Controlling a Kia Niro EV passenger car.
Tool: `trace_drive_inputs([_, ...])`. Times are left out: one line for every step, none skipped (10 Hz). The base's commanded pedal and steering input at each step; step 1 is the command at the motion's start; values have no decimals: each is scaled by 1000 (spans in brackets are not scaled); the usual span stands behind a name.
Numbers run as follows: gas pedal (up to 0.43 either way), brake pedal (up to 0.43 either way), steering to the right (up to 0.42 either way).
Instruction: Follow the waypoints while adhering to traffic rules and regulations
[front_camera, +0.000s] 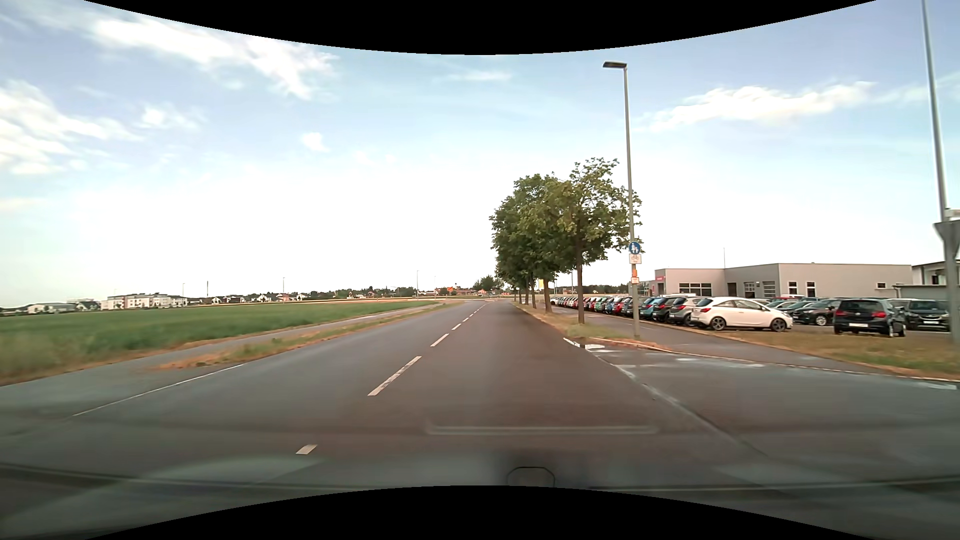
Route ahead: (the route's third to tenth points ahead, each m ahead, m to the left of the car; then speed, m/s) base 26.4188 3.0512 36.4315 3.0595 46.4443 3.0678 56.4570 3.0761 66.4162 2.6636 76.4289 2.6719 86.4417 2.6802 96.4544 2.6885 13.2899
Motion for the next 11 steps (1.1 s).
trace_drive_inputs([79, 0, -1])
trace_drive_inputs([79, 0, -1])
trace_drive_inputs([67, 0, -1])
trace_drive_inputs([67, 0, -1])
trace_drive_inputs([67, 0, -1])
trace_drive_inputs([67, 0, -1])
trace_drive_inputs([59, 0, -1])
trace_drive_inputs([0, 0, -1])
trace_drive_inputs([0, 0, -1])
trace_drive_inputs([0, 0, -1])
trace_drive_inputs([0, 0, -1])
